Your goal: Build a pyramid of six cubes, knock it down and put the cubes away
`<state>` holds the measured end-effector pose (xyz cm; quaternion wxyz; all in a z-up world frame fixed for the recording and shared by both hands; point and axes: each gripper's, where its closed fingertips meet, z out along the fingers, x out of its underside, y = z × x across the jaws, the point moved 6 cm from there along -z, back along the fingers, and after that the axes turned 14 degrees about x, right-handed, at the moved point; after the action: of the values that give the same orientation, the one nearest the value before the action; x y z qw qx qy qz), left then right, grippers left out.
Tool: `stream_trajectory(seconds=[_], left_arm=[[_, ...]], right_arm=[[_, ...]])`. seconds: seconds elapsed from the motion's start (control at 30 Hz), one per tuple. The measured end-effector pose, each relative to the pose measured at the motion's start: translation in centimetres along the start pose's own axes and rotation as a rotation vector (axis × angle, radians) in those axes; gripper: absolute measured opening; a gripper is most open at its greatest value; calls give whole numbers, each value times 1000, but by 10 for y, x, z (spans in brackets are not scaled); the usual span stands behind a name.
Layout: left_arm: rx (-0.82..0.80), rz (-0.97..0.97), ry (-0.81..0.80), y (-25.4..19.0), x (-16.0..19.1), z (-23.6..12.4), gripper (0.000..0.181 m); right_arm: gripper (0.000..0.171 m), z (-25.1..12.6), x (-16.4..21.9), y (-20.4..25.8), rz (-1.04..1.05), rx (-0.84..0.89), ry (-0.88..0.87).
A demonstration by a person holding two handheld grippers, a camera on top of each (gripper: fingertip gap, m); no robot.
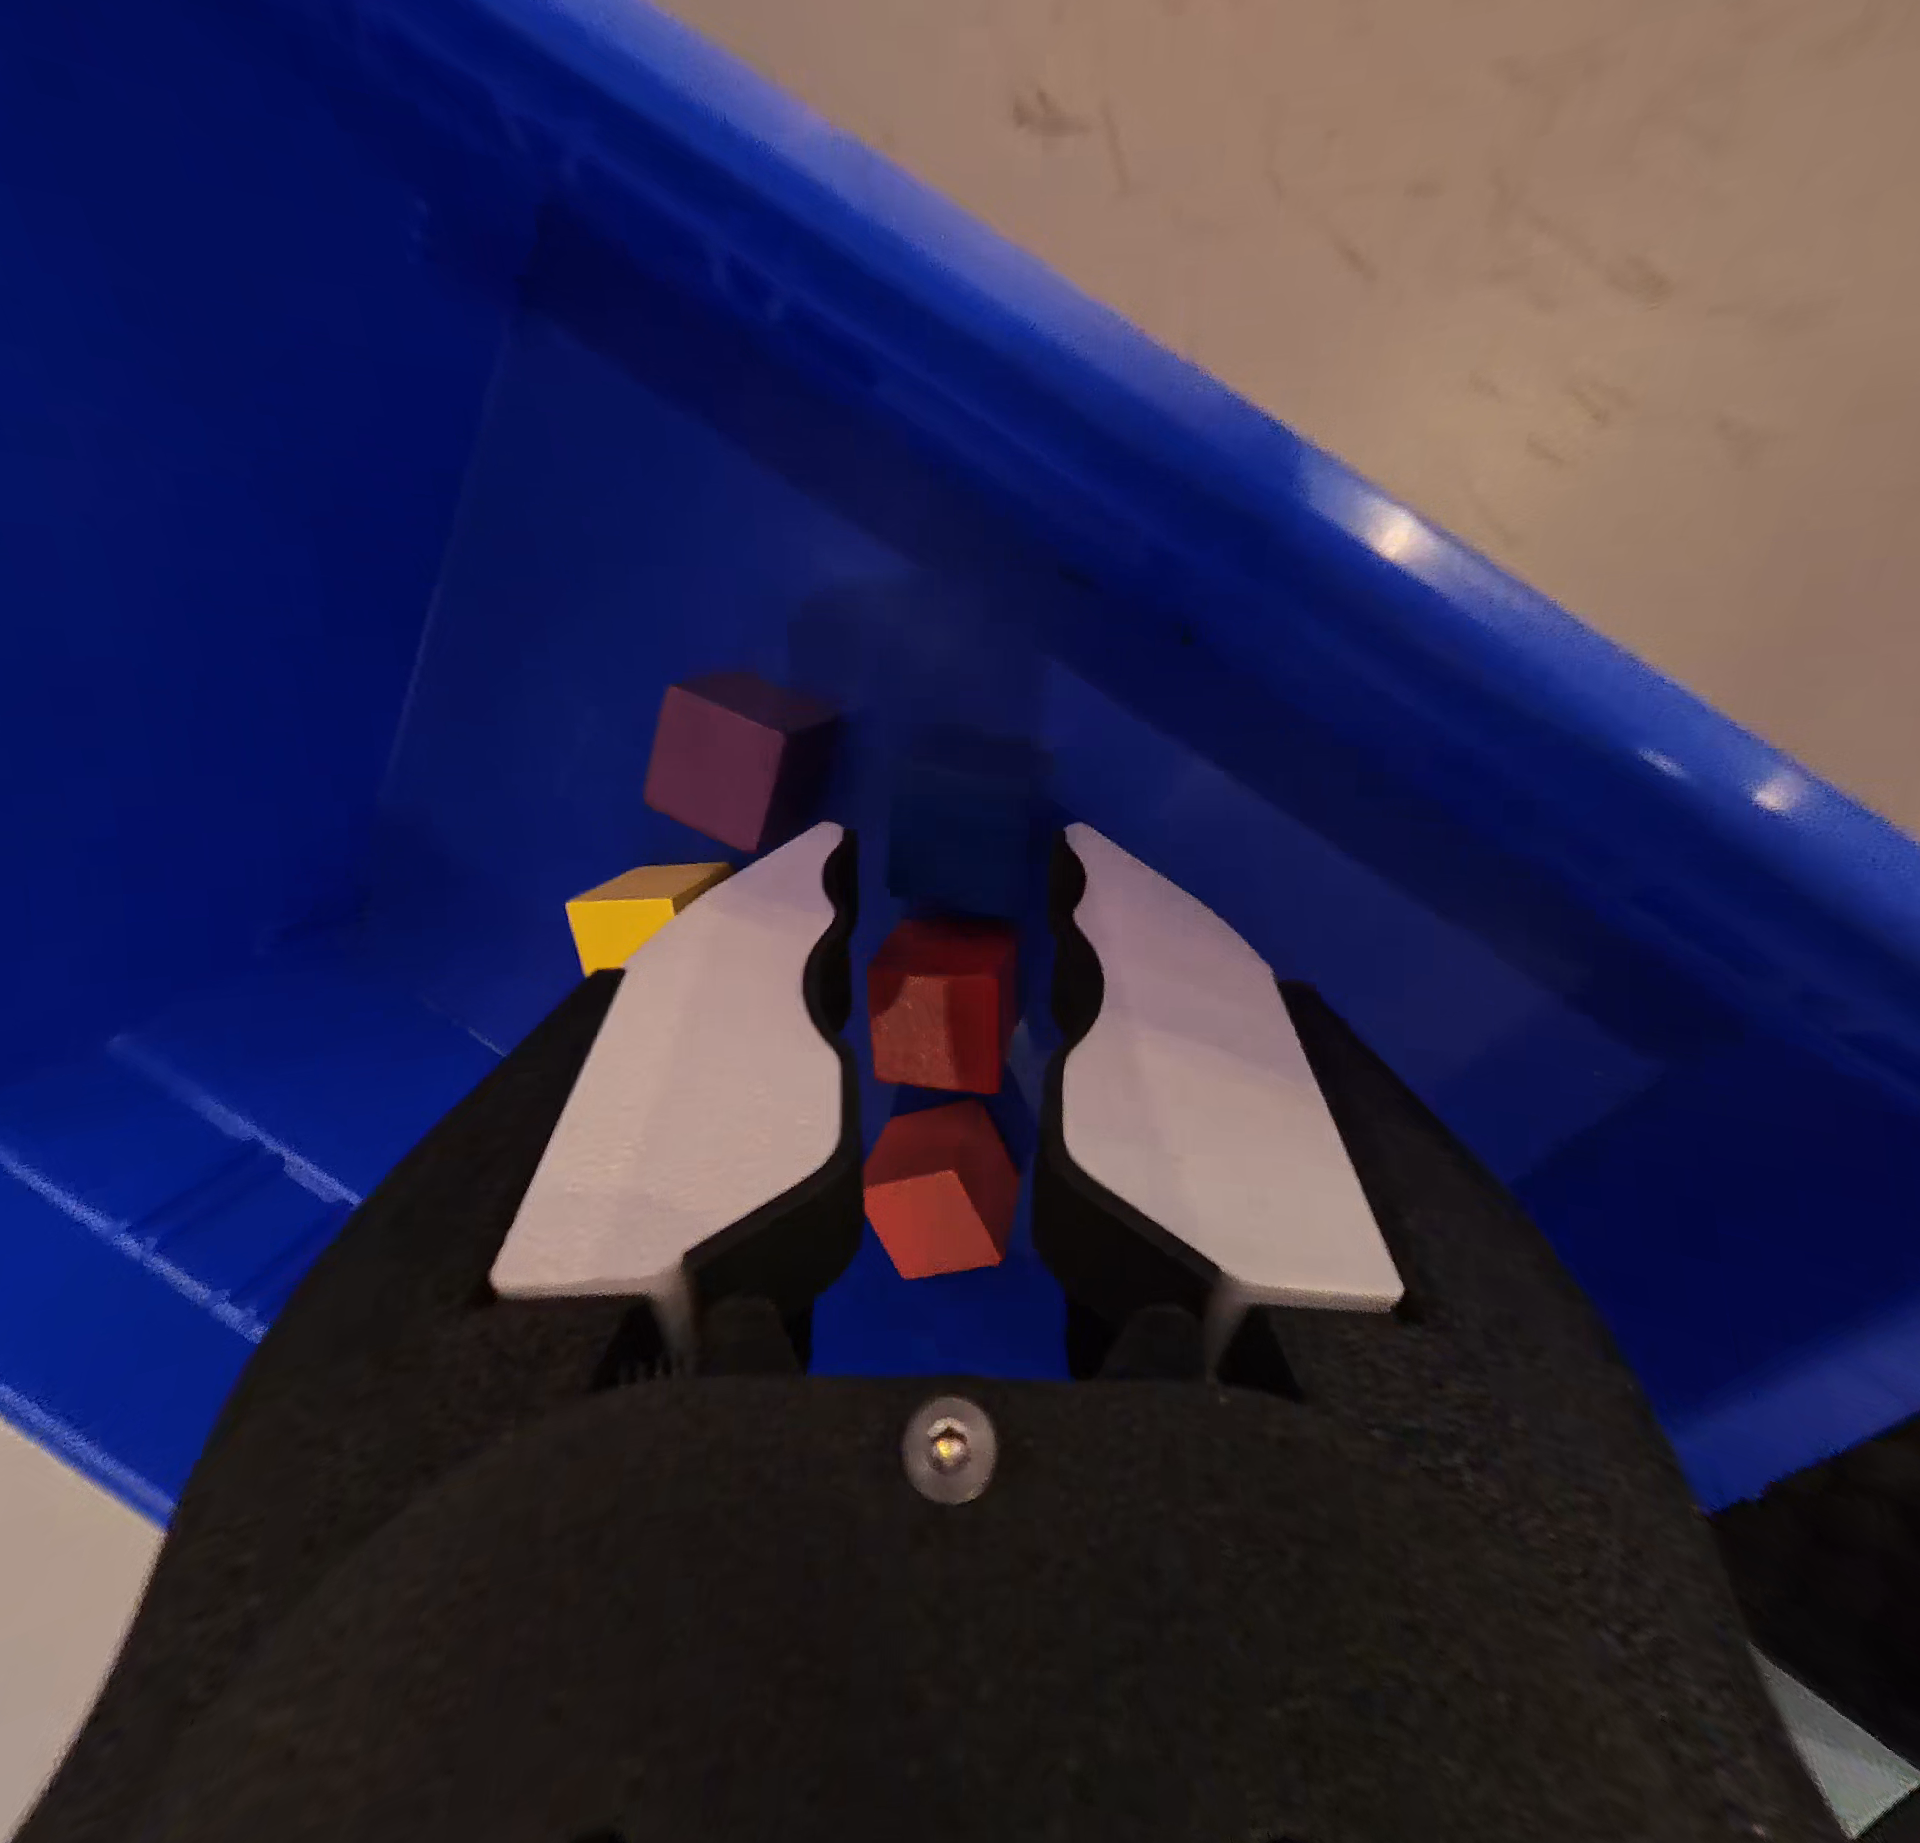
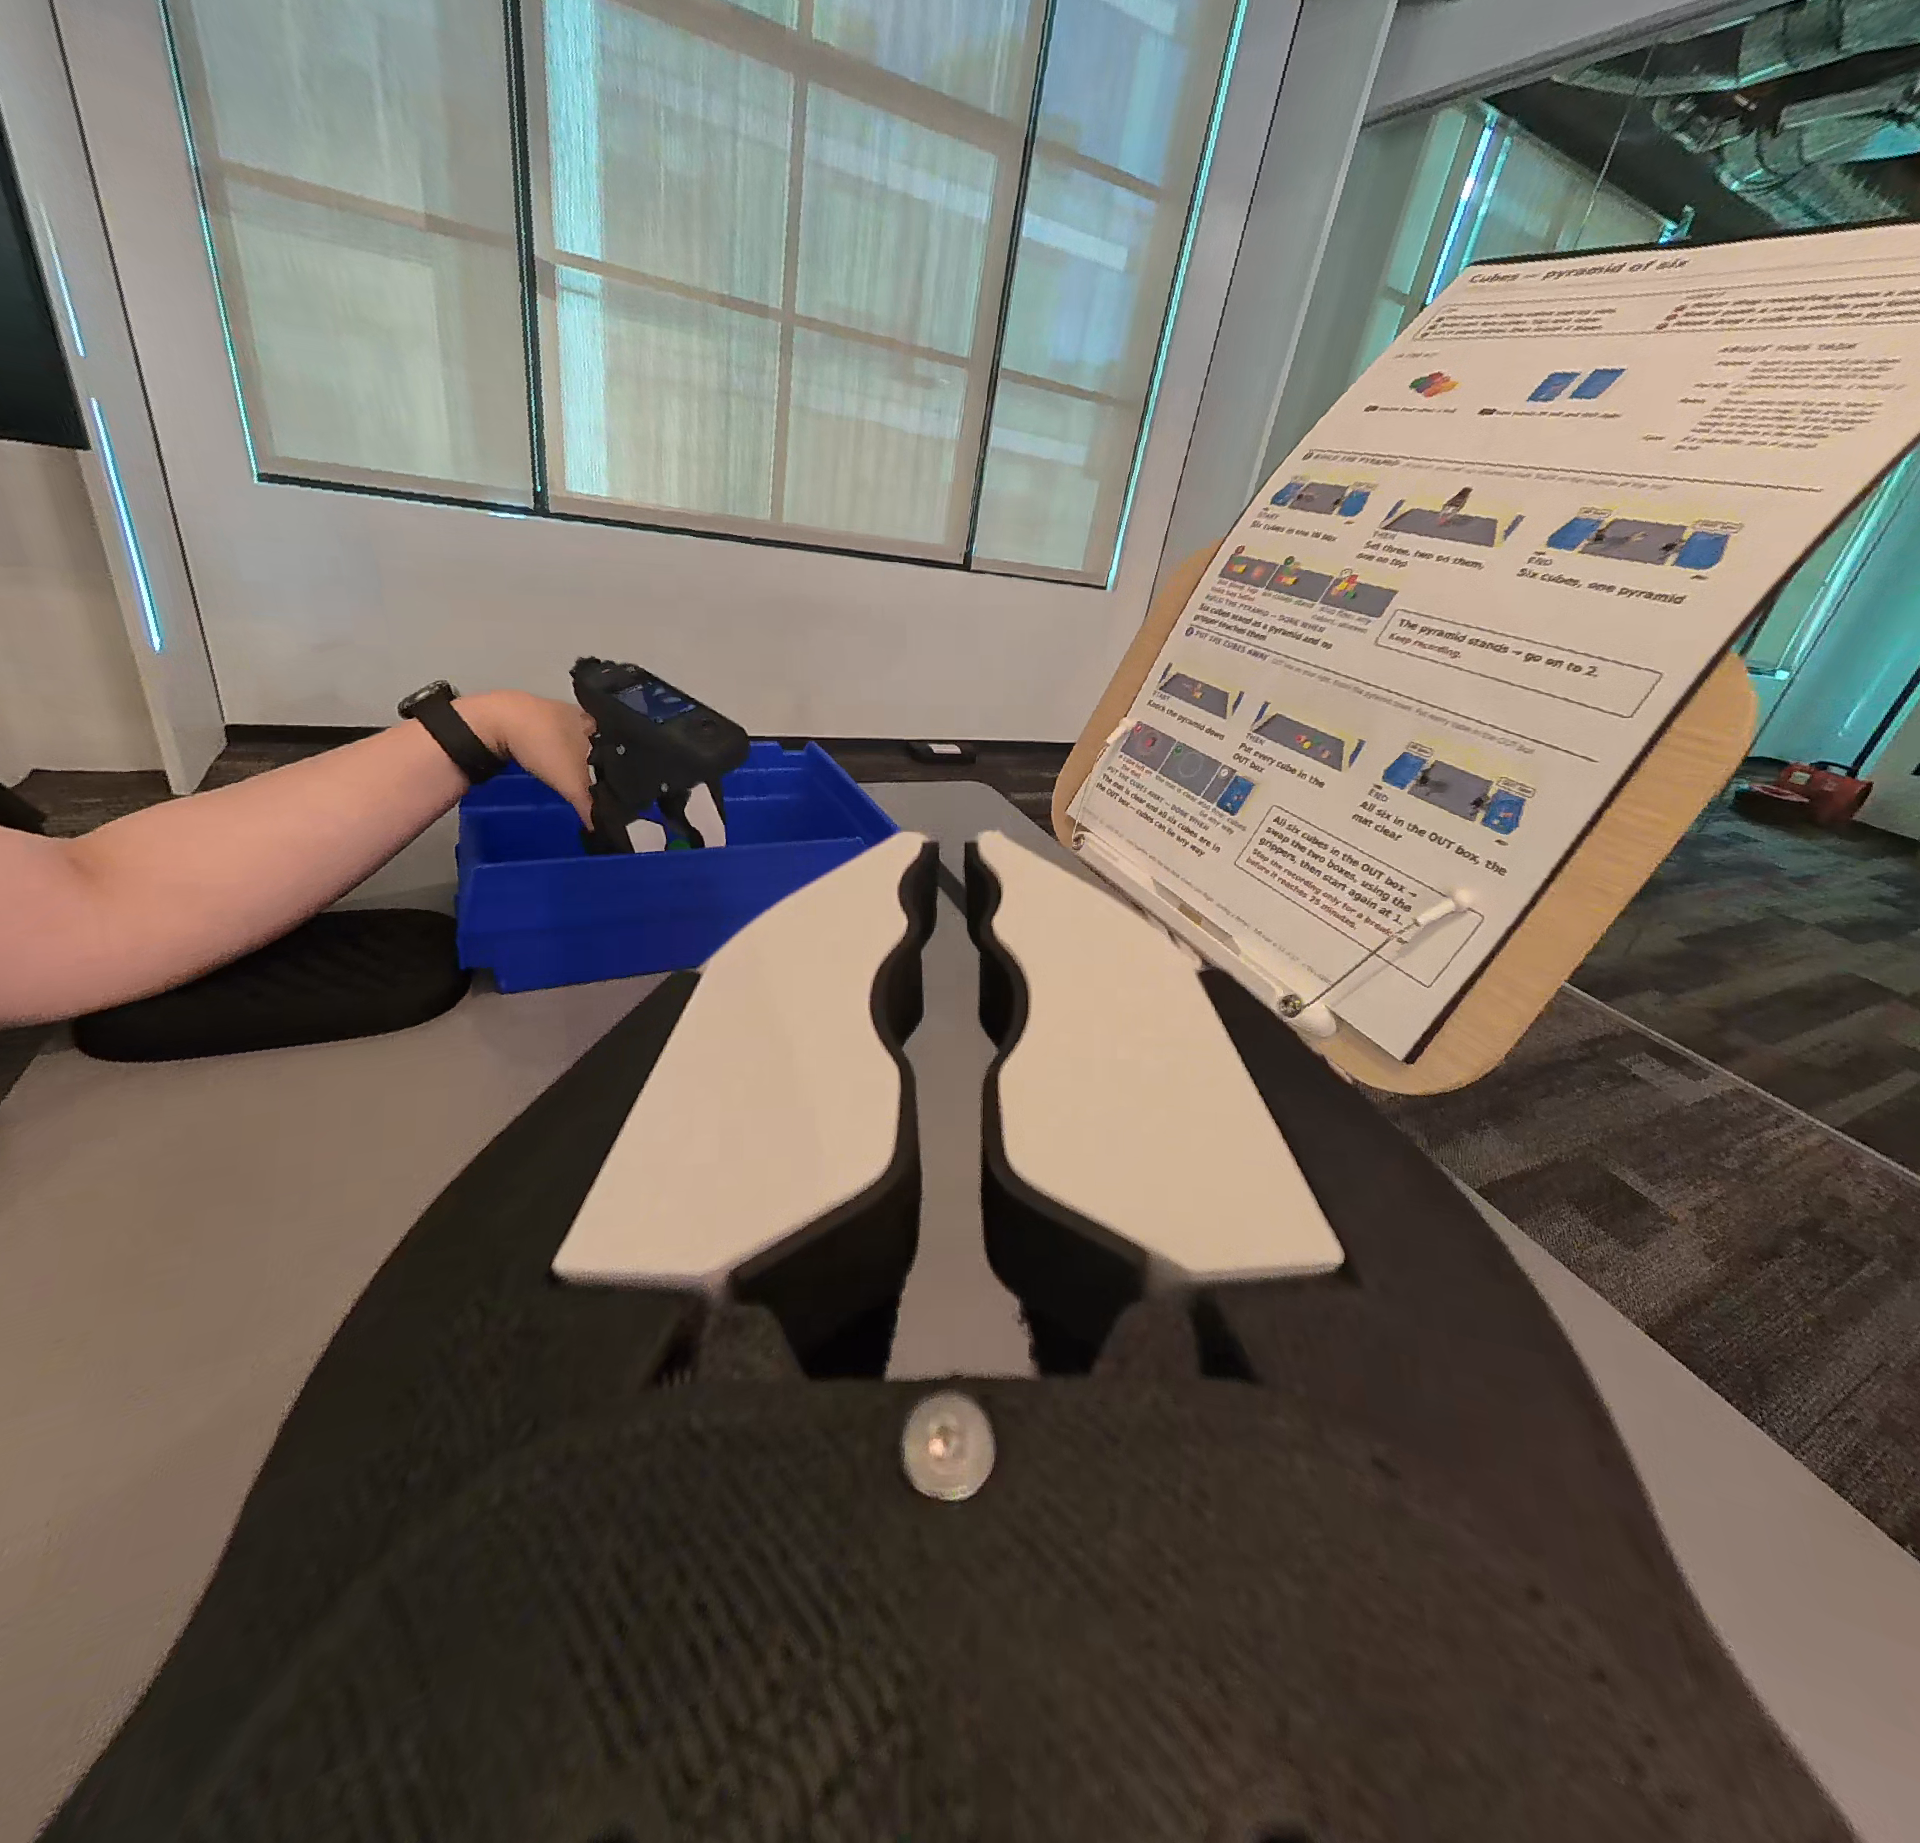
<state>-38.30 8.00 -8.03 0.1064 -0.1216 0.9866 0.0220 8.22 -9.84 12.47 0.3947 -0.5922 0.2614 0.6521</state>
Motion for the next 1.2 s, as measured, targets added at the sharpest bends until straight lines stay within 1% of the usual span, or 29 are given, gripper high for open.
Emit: stream_trajectory(seconds=[0.1, 0.13, 0.17, 0.3, 0.37, 0.43, 0.53, 0.63, 0.7, 0.77, 0.83, 0.87, 0.93, 1.0, 1.1, 1.13, 1.2], left_arm=[[-1, 6, 15, 2, -1, 7, 34], [-3, 8, 25, 3, 0, 9, 30], [-3, 8, 33, 3, 0, 10, 31], [-8, 12, 32, 2, 1, 7, 29], [-28, 4, 34, 3, 3, 1, 29], [-78, -8, 8, 3, 3, -17, 29], [-205, 3, -131, -6, -5, -65, 28], [-367, 82, -308, -31, -24, -120, 29], [-371, 193, -438, -64, -51, -143, 29], [-322, 351, -558, -101, -90, -148, 28], [-217, 496, -660, -140, -135, -135, 28], [-126, 553, -692, -160, -157, -121, 28], [68, 588, -691, -192, -195, -87, 28], [155, 561, -593, -206, -226, -51, 28], [241, 590, -430, -214, -256, -4, 28], [250, 600, -368, -215, -262, 10, 28], [220, 612, -256, -211, -271, 33, 28]], right_arm=[[5, 2, 3, 1, 1, -15, 16], [5, 2, 3, 1, 2, -15, 19], [5, 1, 4, 0, 5, -14, 18], [5, -2, 2, -3, 21, -12, 4], [5, -4, 1, -4, 36, -17, -2], [5, -6, 0, -7, 41, -7, -14], [5, -11, -4, -8, 41, 1, -29], [5, -16, -8, -11, 37, 15, -39], [5, -20, -10, -13, 41, 23, -49], [5, -24, -12, -16, 46, 31, -53], [5, -28, -14, -17, 49, 38, -42], [5, -30, -15, -18, 52, 38, -33], [6, -34, -16, -17, 50, 38, -11], [6, -38, -16, -18, 29, 48, 5], [6, -42, -16, -21, 26, 62, 11], [6, -43, -15, -22, 33, 60, 12], [6, -44, -13, -24, 46, 62, 24]])
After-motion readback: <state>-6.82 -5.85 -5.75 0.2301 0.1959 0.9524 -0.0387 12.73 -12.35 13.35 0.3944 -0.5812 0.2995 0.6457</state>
